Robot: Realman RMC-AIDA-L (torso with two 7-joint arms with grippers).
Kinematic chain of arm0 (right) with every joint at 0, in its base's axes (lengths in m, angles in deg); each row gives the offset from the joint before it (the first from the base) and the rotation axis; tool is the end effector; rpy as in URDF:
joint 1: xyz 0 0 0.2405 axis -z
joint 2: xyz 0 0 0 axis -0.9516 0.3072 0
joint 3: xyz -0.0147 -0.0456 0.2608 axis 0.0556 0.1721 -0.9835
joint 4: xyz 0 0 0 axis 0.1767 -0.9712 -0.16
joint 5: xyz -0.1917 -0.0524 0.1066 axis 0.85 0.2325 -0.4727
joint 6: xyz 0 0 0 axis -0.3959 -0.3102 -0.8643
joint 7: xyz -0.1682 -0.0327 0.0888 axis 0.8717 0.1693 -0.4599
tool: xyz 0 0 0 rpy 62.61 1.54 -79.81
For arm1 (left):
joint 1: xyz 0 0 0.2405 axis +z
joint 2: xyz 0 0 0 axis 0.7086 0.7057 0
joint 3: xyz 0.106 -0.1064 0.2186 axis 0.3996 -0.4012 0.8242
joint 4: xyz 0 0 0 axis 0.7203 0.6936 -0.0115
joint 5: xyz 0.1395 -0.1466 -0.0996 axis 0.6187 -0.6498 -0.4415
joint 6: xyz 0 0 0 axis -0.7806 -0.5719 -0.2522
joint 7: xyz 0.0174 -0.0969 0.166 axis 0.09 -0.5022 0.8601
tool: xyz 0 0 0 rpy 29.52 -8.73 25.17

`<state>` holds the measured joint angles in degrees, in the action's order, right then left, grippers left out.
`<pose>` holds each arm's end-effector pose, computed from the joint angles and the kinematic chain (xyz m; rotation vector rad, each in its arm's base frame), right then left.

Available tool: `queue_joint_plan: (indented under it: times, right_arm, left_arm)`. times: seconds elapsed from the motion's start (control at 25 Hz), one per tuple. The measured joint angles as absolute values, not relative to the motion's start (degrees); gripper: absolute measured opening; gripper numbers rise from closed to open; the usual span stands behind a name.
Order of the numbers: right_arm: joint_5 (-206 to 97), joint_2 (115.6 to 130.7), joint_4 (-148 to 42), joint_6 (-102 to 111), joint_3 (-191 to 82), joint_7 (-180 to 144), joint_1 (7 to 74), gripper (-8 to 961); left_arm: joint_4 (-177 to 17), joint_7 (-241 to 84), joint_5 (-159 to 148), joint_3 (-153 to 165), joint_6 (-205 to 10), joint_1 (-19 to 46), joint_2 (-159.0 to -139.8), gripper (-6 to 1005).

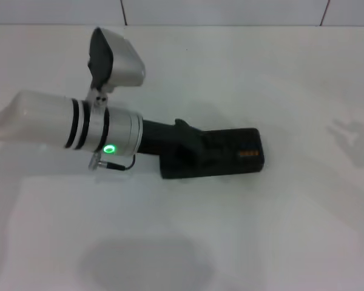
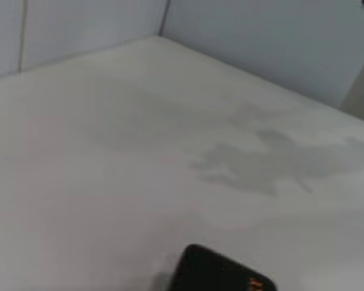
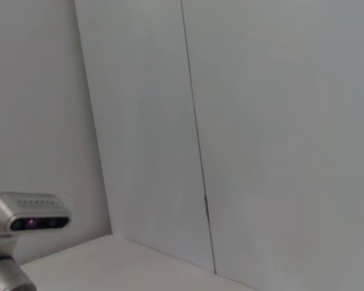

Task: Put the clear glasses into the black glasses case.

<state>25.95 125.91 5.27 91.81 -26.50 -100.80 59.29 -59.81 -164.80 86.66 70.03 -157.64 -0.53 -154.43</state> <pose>0.2860 0.3293 0.1063 -2.3308 0.4796 0.8153 -0.1978 0.3881 -0.1557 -2.9467 -0.6753 -0.3937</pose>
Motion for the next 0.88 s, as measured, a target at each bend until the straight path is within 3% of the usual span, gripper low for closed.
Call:
queue_joint_plan:
  times: [0.28, 0.72, 0.88]
  right_arm:
    - [25.9, 125.85, 4.2, 91.8, -26.5, -100.7, 58.6, 245]
    - [26.6, 125.68, 3.6, 93.3, -26.0, -99.9, 58.4, 259]
    - [26.5, 125.72, 3.4, 98.7, -25.7, -97.4, 57.7, 264]
  left_arm:
    - [-57.9, -163.0, 82.4, 75.1, -159.8, 1.7, -154.80, 238]
    - [-35.1, -171.1, 73.4, 75.7, -173.1, 13.3, -153.74, 213]
    - [-32.4, -174.9, 72.7, 68.7, -184.0, 14.1, -153.67, 238]
